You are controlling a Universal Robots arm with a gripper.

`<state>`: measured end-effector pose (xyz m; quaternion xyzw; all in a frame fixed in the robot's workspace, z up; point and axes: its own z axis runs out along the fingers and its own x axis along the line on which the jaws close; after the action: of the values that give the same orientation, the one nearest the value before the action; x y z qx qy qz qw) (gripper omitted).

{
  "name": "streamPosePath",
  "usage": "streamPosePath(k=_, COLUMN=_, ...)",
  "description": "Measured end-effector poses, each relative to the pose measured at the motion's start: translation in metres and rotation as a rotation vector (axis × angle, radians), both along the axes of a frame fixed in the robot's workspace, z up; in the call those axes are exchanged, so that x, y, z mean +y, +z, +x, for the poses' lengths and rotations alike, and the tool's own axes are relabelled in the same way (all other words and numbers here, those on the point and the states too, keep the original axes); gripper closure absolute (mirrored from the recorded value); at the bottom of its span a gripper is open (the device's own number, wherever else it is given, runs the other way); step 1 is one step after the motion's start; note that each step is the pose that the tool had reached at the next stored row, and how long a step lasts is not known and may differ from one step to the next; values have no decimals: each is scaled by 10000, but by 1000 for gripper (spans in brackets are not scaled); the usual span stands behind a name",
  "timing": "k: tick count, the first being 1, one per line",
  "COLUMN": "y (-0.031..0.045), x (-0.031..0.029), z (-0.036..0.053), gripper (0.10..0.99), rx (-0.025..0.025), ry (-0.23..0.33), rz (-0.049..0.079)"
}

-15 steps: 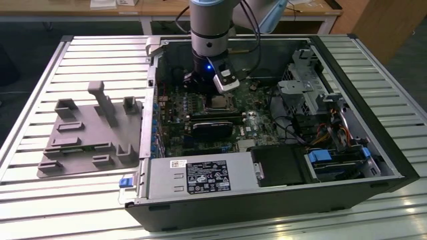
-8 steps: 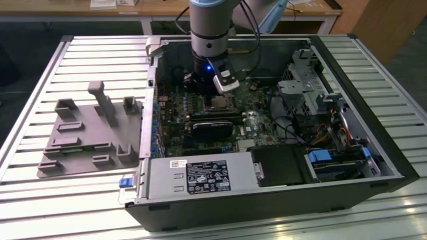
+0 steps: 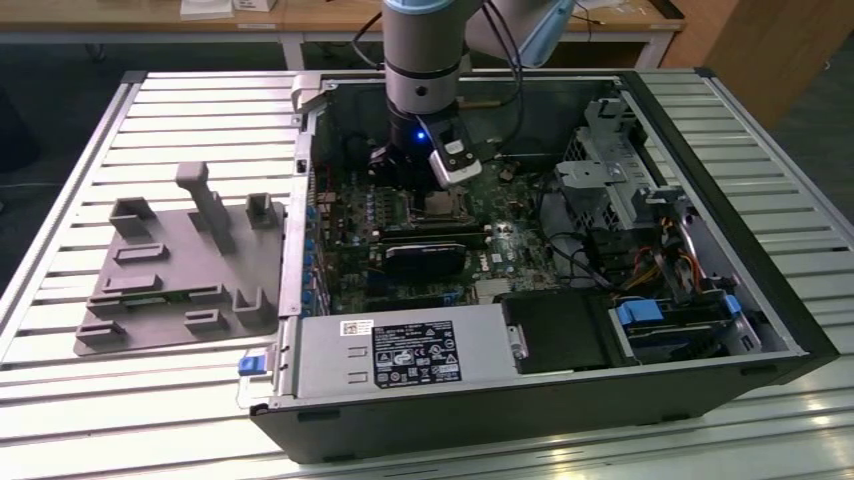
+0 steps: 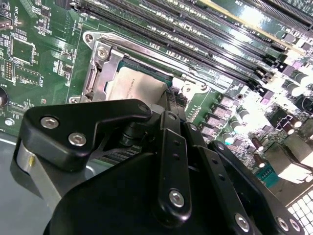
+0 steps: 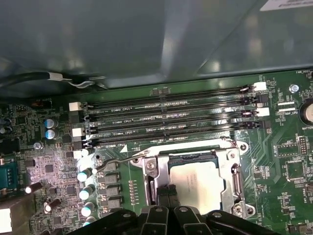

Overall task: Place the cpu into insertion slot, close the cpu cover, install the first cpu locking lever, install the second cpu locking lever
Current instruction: 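Close the cpu cover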

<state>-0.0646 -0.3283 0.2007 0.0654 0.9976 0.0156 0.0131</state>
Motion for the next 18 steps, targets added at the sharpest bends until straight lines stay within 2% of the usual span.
streamPosePath(k=3, y=14, x=0, z=1, gripper=980, rx=1, ry=1, rz=-2)
streamPosePath(k=9, y=91, x=0, z=1, gripper=980, rx=0, ry=1, rz=0)
streamPosePath(k=12, y=93, x=0, z=6, gripper=980, rx=-1, ry=3, rz=1)
streamPosePath(k=18, y=94, x=0, z=150, gripper=980, rx=3, ry=0, rz=0)
